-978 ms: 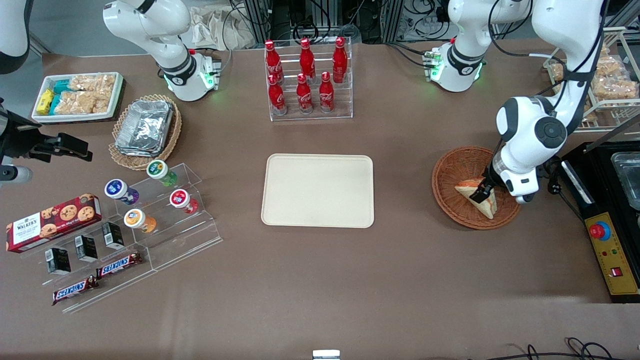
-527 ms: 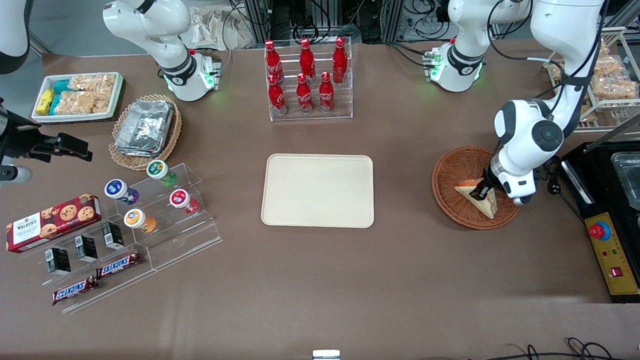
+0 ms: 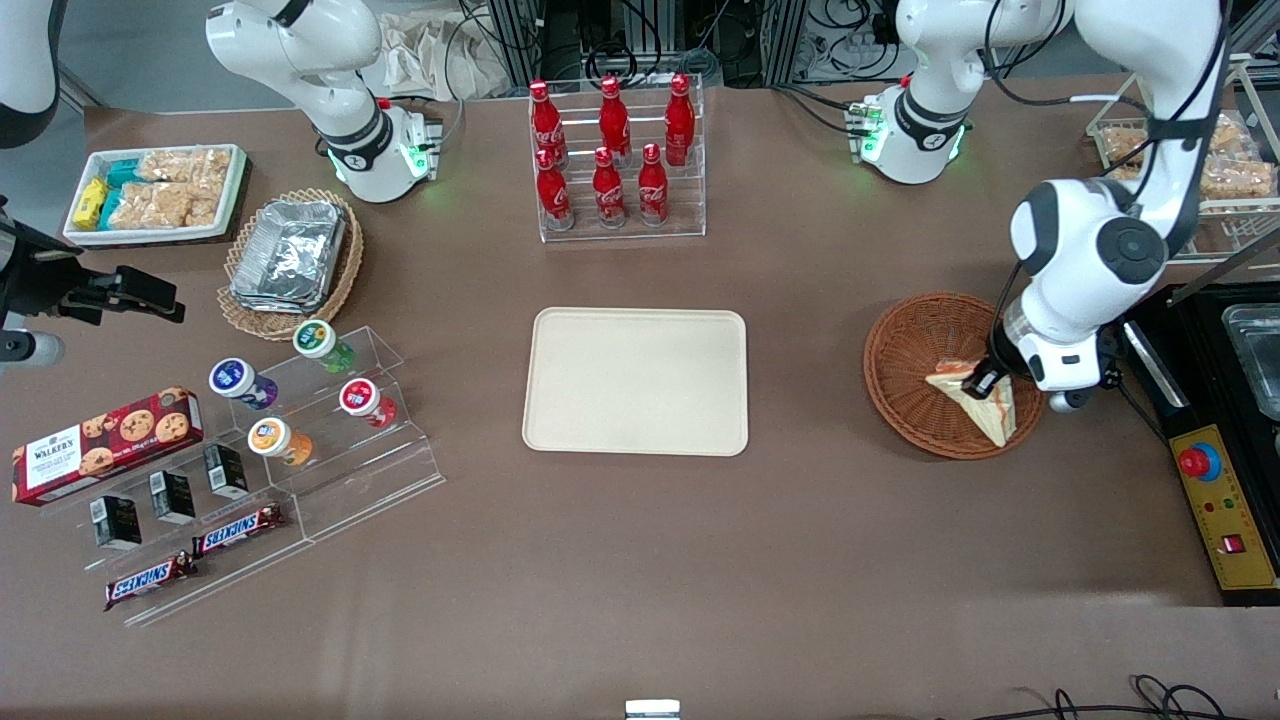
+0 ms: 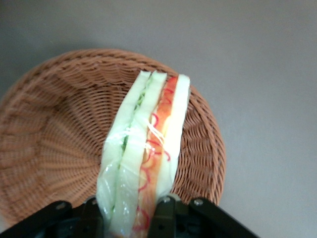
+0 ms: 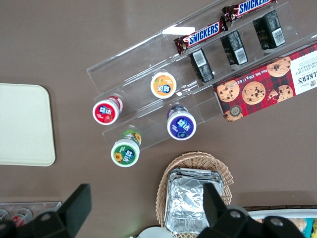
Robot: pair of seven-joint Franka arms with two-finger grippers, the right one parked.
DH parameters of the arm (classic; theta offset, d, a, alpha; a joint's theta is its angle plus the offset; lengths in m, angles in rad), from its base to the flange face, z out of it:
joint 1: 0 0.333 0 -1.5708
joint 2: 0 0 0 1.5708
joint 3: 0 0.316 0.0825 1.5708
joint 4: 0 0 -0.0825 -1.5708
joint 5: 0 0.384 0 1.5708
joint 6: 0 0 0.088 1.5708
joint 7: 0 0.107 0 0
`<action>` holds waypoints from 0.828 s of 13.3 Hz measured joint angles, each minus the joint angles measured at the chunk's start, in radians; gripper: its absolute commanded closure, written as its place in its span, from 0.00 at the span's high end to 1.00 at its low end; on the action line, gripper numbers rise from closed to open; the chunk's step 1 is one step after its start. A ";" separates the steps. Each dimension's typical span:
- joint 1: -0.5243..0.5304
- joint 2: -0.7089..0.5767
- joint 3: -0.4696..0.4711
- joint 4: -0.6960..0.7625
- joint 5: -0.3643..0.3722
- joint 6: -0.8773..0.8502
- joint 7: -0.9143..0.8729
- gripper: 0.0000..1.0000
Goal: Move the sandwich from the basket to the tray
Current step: 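Lift the sandwich up out of the basket with the left gripper, then carry the sandwich over the cream tray with the left gripper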
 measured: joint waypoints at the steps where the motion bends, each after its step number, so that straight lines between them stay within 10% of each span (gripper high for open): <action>1: 0.000 -0.016 -0.001 0.067 0.000 -0.126 0.039 0.00; 6: -0.001 -0.033 -0.093 0.457 0.000 -0.665 0.207 0.00; 11: -0.014 -0.008 -0.388 0.527 0.002 -0.714 0.141 0.00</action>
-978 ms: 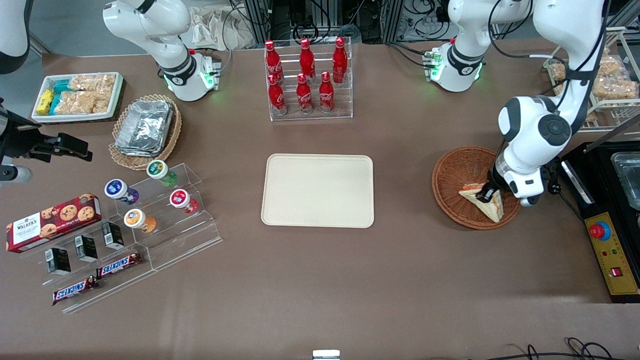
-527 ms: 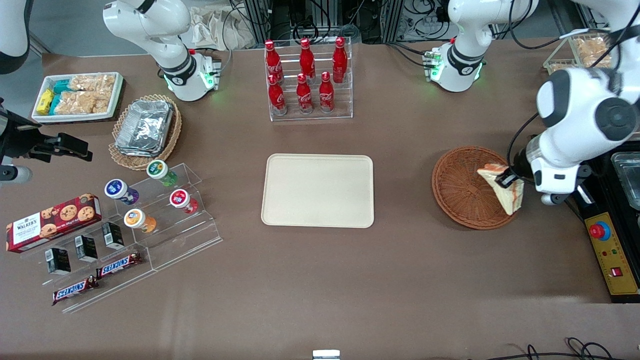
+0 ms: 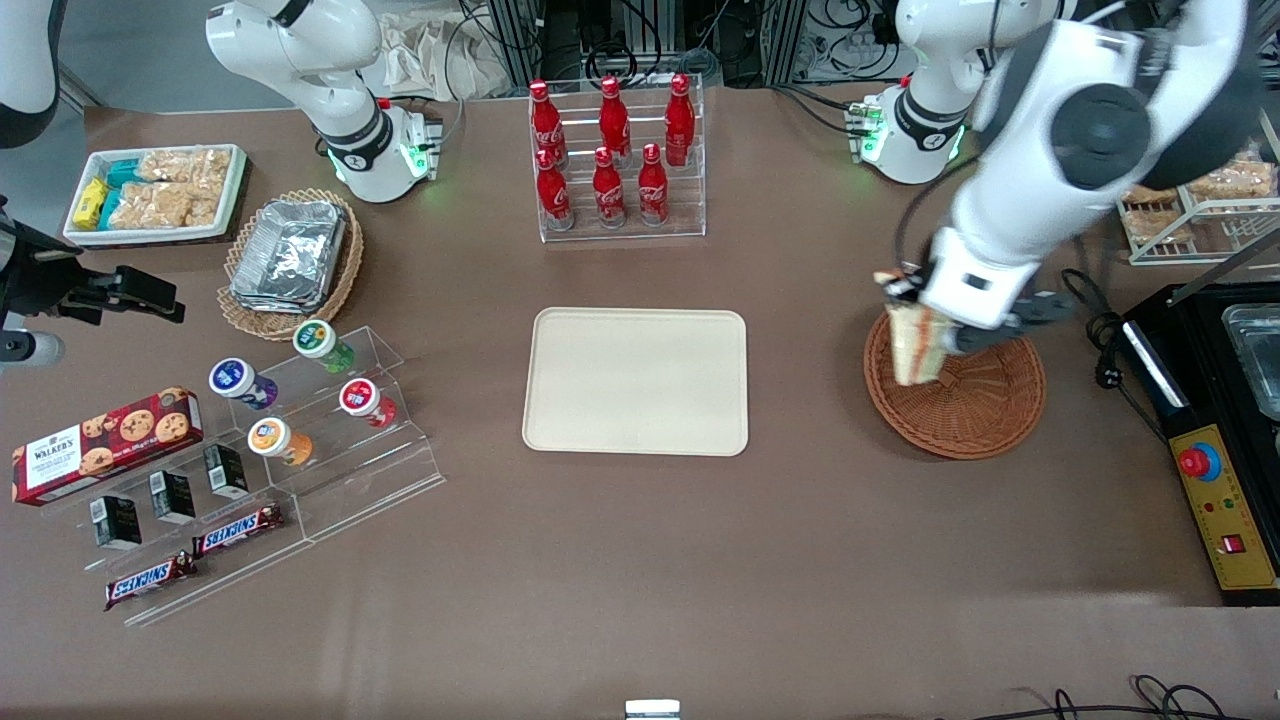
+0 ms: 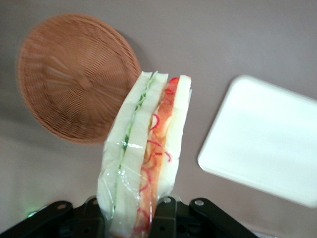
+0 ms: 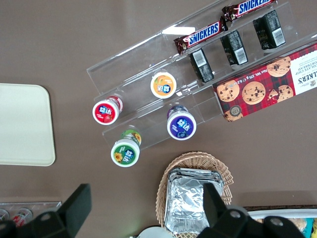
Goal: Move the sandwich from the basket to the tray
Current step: 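Carry the sandwich over the cream tray with the left gripper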
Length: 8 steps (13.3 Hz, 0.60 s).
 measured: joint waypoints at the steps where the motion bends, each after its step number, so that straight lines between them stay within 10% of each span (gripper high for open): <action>1: -0.007 0.022 -0.043 -0.001 0.008 0.019 -0.027 0.00; 8: -0.184 0.349 -0.082 -0.014 0.219 0.335 -0.305 0.00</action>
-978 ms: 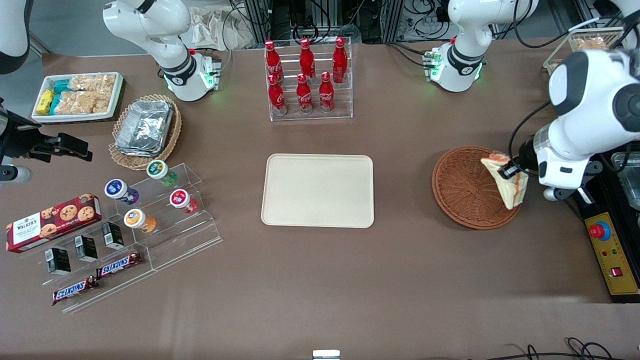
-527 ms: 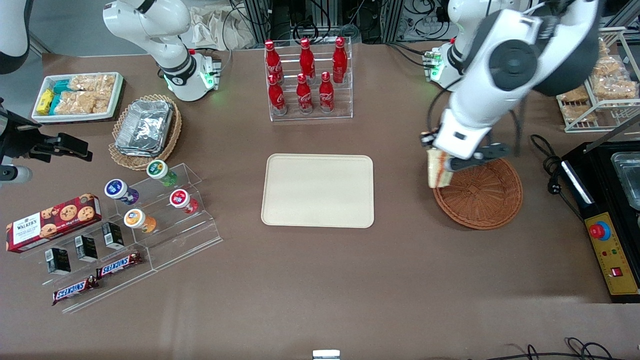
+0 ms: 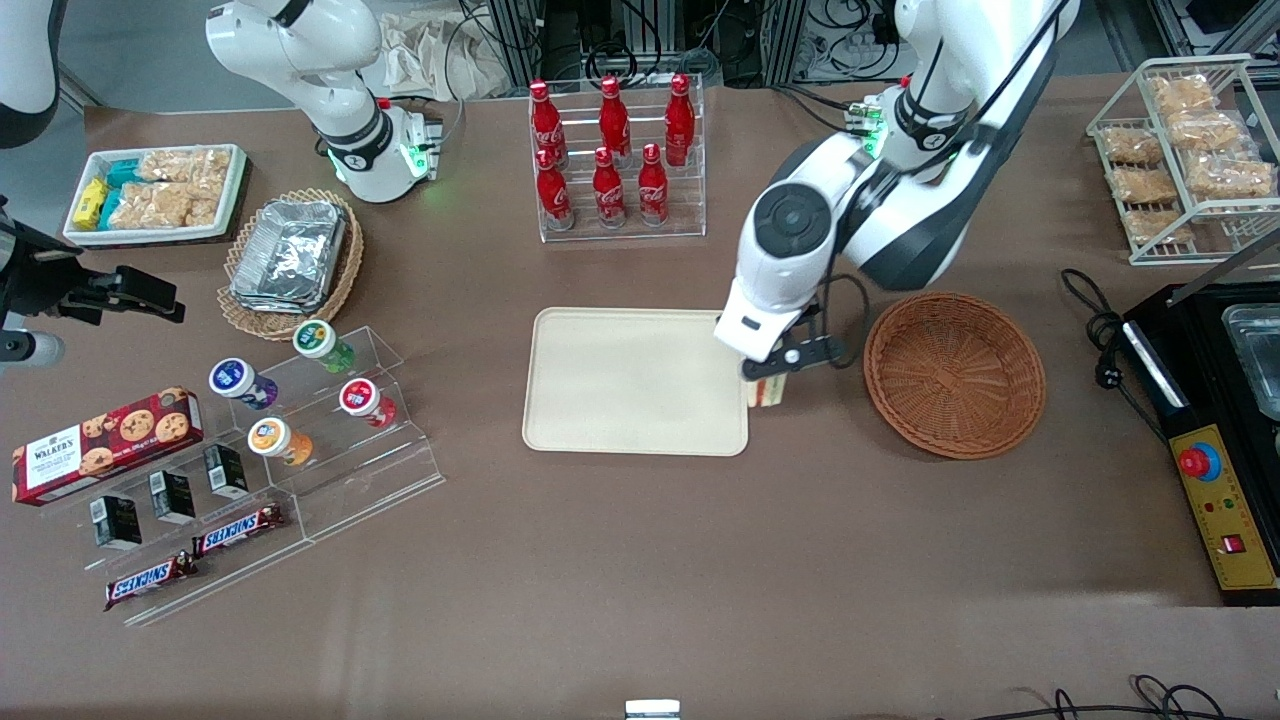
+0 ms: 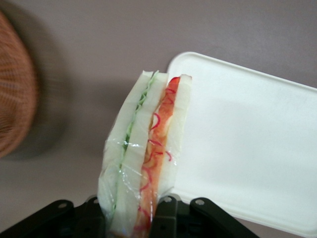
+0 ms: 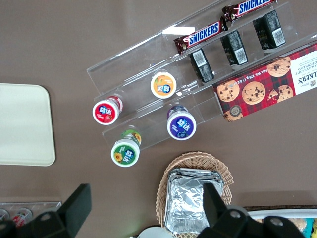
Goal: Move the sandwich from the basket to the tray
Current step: 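Carry the sandwich over the cream tray with the left gripper, then lower the sandwich onto the tray and open the left gripper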
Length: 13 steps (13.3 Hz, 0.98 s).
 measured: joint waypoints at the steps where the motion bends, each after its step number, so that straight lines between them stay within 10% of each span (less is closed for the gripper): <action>1: -0.011 0.048 0.000 0.000 0.047 0.049 -0.037 0.00; 7: -0.046 0.214 0.001 0.004 0.215 0.189 -0.097 0.00; 8: -0.049 0.223 0.001 0.005 0.231 0.193 -0.097 0.37; 9: -0.052 0.230 0.001 0.005 0.242 0.194 -0.097 0.99; 13: -0.054 0.255 0.001 0.011 0.292 0.194 -0.131 1.00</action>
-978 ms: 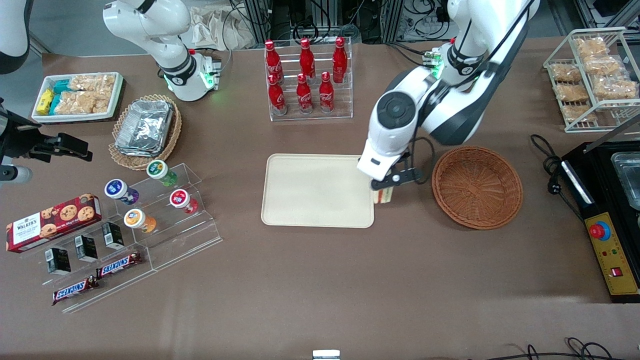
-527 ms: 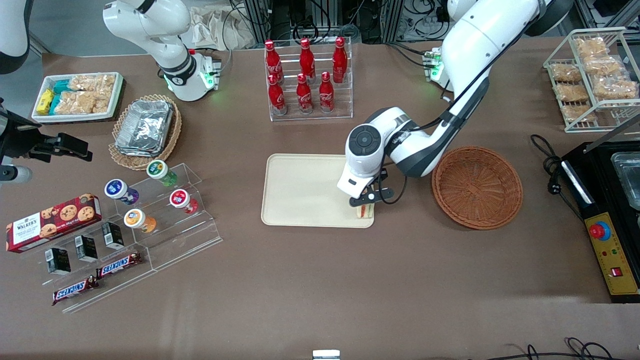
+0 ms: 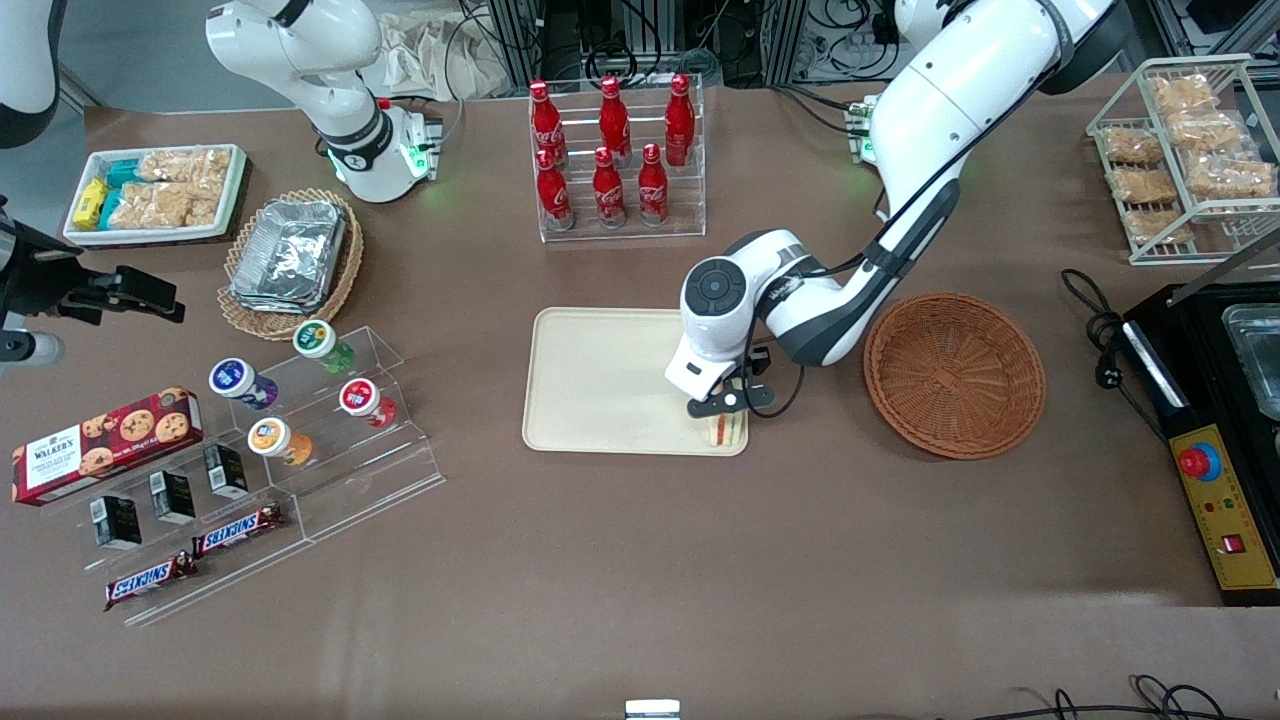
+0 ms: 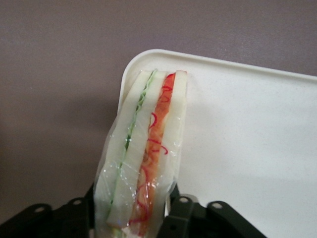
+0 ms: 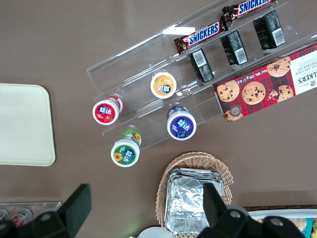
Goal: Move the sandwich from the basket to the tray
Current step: 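Lower the sandwich onto the tray and open the left gripper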
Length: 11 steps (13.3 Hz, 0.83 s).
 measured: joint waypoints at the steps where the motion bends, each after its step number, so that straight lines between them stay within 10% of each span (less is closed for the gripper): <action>1: 0.000 0.001 0.000 0.002 0.002 0.000 -0.016 1.00; 6: 0.002 -0.020 -0.001 0.045 -0.024 -0.038 -0.046 1.00; 11: 0.005 -0.190 0.041 0.287 -0.180 -0.484 0.060 1.00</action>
